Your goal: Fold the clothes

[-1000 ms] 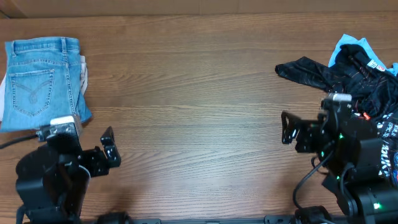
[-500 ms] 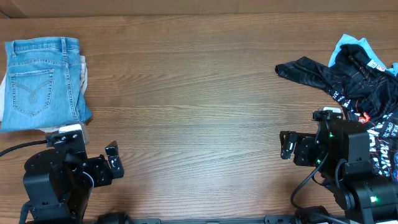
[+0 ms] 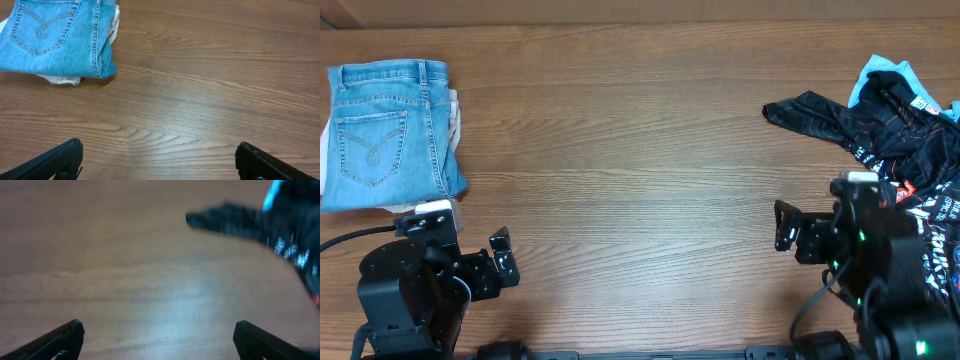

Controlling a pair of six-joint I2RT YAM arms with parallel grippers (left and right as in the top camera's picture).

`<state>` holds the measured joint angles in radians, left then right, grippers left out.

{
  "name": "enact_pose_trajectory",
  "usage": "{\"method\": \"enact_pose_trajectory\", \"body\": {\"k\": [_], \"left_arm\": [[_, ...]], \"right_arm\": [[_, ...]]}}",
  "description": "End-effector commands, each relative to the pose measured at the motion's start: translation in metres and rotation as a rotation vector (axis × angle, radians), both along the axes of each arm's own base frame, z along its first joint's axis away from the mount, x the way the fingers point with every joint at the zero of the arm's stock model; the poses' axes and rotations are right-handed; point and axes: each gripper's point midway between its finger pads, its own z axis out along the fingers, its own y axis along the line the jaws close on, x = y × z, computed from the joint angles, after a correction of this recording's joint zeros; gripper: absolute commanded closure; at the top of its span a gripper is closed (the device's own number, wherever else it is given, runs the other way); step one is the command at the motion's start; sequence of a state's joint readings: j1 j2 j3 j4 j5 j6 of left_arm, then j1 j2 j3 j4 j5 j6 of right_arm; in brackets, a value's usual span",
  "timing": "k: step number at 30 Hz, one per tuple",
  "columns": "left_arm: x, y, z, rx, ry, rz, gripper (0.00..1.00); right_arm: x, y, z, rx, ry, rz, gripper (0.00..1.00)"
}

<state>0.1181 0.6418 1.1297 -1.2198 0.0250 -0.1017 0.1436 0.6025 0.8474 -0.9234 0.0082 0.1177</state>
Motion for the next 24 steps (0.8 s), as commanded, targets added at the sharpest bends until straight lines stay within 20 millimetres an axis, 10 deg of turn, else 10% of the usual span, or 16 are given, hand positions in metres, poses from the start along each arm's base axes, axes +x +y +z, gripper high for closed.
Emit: {"method": "enact_pose_trajectory", "body": {"k": [1,24], "left_arm": [[0.000,0.001,-0.003,0.012,0.007,-0.005,0.00],[0.000,0.001,-0.003,0.013,0.007,-0.006,0.00]], "right_arm": [[-0.007,-0.005,-0.001,-0.046,-0.119,0.017,0.00],[0.021,-0.004,-0.046,-0.034,-0.687,0.012,0.00]]}}
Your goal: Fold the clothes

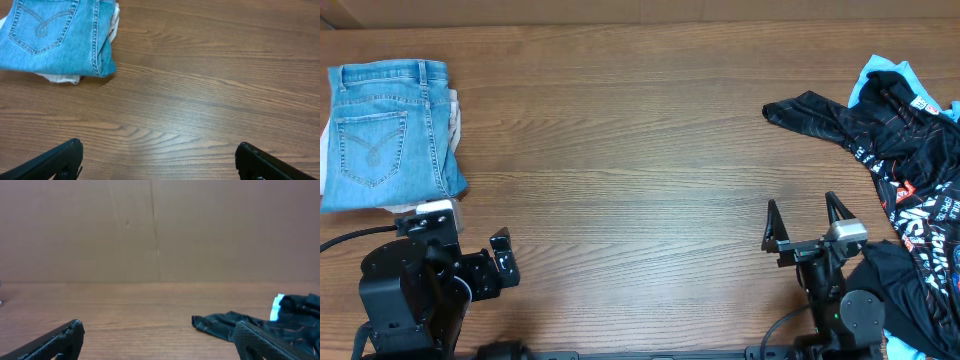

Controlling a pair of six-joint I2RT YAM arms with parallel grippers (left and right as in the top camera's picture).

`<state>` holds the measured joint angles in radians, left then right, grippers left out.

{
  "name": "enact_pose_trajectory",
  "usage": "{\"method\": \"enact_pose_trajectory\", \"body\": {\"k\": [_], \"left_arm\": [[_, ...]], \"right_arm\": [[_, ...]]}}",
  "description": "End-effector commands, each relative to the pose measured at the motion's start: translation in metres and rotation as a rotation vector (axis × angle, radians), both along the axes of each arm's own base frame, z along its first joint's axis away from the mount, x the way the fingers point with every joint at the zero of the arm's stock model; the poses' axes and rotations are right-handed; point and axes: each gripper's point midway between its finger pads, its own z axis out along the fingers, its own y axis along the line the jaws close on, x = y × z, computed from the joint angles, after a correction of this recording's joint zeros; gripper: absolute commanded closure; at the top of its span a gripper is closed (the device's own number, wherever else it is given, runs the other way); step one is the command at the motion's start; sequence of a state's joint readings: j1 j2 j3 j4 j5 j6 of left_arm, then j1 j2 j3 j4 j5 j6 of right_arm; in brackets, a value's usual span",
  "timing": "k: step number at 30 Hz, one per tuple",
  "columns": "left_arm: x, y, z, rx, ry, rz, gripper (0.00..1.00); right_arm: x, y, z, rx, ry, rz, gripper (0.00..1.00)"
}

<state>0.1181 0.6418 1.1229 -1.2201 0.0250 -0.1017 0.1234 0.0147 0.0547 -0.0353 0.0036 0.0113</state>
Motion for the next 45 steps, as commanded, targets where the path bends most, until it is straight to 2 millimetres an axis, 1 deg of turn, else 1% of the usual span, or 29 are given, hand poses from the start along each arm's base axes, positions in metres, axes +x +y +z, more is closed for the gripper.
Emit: {"method": "enact_pose_trajectory", "body": {"k": [1,3,41,44,45], "left_arm": [[0.000,0.001,0.000,0.013,0.000,-0.005,0.00],[0.000,0.001,0.000,0.013,0.000,-0.005,0.00],[0.000,0.001,-0.001,0.013,0.003,-0.005,0.00],[-0.002,0.007,-0.004,0.057,0.008,0.010,0.00],[-0.003,0.007,-0.005,0.059,0.005,0.007,0.00]], "right_arm": [[0.003,-0.003,-0.019,-0.023,0.026,-0.014,0.00],[0.003,-0.004,-0.034,-0.026,0.086,-0.015,0.00],[0.003,-0.004,-0.032,-0.025,0.081,-0.016,0.00],[0.003,-0.004,-0.032,-0.025,0.081,-0.016,0.00],[0.003,-0.004,-0.032,-0.025,0.081,-0.016,0.00]]}}
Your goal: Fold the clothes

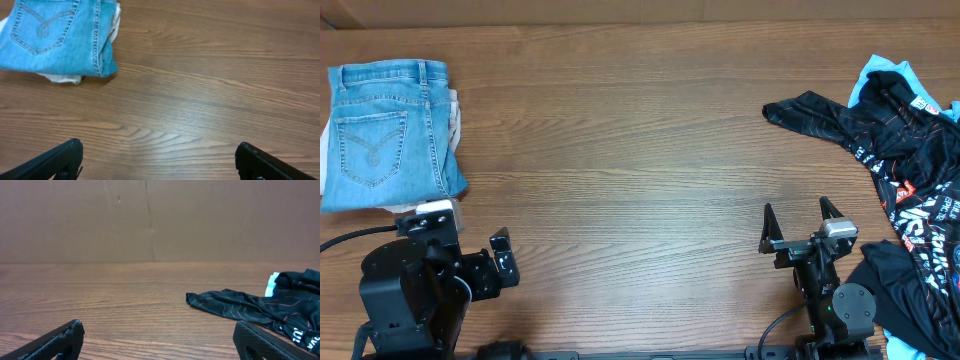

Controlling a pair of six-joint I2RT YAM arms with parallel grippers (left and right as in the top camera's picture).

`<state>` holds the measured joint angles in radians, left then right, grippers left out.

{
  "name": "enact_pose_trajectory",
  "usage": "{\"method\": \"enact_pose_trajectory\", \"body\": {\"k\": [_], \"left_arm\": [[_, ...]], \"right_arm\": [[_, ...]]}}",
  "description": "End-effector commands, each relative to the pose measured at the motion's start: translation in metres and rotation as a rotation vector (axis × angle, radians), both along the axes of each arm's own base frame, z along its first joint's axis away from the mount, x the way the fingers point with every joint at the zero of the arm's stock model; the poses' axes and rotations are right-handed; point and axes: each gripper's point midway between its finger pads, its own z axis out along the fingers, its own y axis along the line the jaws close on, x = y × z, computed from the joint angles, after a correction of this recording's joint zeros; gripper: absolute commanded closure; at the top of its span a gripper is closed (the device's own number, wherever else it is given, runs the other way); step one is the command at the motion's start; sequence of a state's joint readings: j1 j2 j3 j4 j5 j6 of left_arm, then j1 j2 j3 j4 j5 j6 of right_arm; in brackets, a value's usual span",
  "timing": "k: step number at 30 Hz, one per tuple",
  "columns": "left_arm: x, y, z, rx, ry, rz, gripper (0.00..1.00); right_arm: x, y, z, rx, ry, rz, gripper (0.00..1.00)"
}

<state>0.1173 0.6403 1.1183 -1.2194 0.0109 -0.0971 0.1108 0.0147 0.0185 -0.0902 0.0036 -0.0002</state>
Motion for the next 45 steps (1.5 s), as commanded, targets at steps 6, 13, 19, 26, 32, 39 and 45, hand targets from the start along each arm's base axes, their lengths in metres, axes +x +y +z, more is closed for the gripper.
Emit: {"method": "enact_pose_trajectory", "body": {"k": [6,13,19,26,32,39,45], "left_arm": [[-0.002,-0.008,-0.032,0.048,-0.075,-0.067,0.00],[0.016,-0.022,-0.084,0.023,-0.260,-0.119,0.00],[0.039,-0.025,-0.096,0.023,-0.475,-0.131,0.00],[0.064,-0.024,-0.075,0.119,-0.766,-0.144,0.00],[0.068,-0.021,-0.101,0.140,-0.715,-0.140,0.00],[0.068,-0.021,-0.115,0.136,-0.661,-0.144,0.00],[0.068,-0.021,-0.115,0.136,-0.661,-0.144,0.00]], "right_arm": [[0.000,-0.001,-0.001,-0.003,-0.008,-0.003,0.00],[0.000,-0.001,-0.001,-0.003,-0.008,-0.003,0.00],[0.000,-0.001,-0.001,-0.003,-0.008,-0.003,0.00],[0.000,-0.001,-0.001,-0.003,-0.008,-0.003,0.00],[0.000,-0.001,-0.001,-0.003,-0.008,-0.003,0.00],[0.000,-0.001,-0.001,-0.003,-0.008,-0.003,0.00],[0.000,-0.001,-0.001,-0.003,-0.008,-0.003,0.00]]}}
